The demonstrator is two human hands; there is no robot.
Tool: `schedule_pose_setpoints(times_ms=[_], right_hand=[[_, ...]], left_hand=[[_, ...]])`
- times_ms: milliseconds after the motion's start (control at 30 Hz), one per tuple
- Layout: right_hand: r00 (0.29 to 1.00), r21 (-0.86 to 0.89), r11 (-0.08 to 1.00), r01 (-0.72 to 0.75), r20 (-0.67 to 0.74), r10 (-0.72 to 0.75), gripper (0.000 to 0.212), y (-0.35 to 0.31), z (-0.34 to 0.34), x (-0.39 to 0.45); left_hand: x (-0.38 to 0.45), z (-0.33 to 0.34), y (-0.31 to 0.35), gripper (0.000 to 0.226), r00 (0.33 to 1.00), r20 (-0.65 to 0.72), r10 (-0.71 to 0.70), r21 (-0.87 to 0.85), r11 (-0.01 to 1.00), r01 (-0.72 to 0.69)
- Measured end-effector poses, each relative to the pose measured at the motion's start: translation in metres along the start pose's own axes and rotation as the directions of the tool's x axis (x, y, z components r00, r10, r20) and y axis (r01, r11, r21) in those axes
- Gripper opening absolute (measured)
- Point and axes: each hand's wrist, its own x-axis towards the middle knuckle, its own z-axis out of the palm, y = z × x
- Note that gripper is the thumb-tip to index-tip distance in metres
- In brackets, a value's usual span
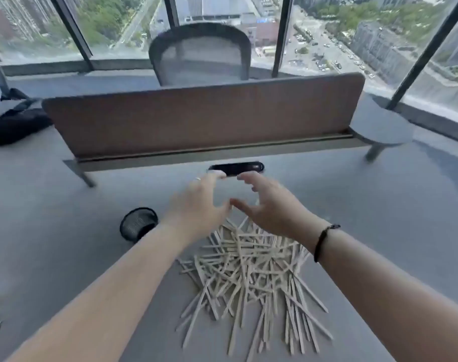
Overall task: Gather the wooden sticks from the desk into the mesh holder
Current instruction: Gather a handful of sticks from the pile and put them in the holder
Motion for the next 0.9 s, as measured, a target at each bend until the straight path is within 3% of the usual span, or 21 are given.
schedule_pose_setpoints(times_ms=[133,267,400,467,733,900], right_hand=[[0.988,-0.150,0.986,-0.067,0.127,0.087,0.065,0.074,0.091,-0.020],[0.990,-0.228,0.973,0.032,0.140,0.000,0.067,0.130,0.154,-0.047],[0.985,-0.362,0.917,0.166,0.021,-0.170,0.064,0.154,0.179,-0.065],[0.980,-0.380,0.910,0.163,-0.044,-0.194,0.063,0.155,0.185,-0.063],[0.976,-0.405,0.899,0.166,-0.063,-0.208,0.066,0.150,0.195,-0.066],[0.978,-0.401,0.905,0.145,-0.083,-0.193,0.064,0.148,0.197,-0.072]], left_hand=[[-0.029,0.105,-0.052,0.060,0.989,0.146,-0.025,0.105,0.994,0.009],[-0.060,0.176,-0.105,0.075,0.999,0.038,0.019,0.319,0.947,-0.030],[-0.075,0.202,-0.127,0.072,0.992,-0.124,0.008,0.112,0.994,0.006],[-0.074,0.206,-0.128,0.065,0.983,-0.181,0.023,0.098,0.995,-0.006],[-0.073,0.221,-0.126,0.055,0.980,-0.155,0.123,0.095,0.989,-0.109],[-0.077,0.219,-0.125,0.059,0.982,-0.152,0.108,0.041,0.994,-0.103]])
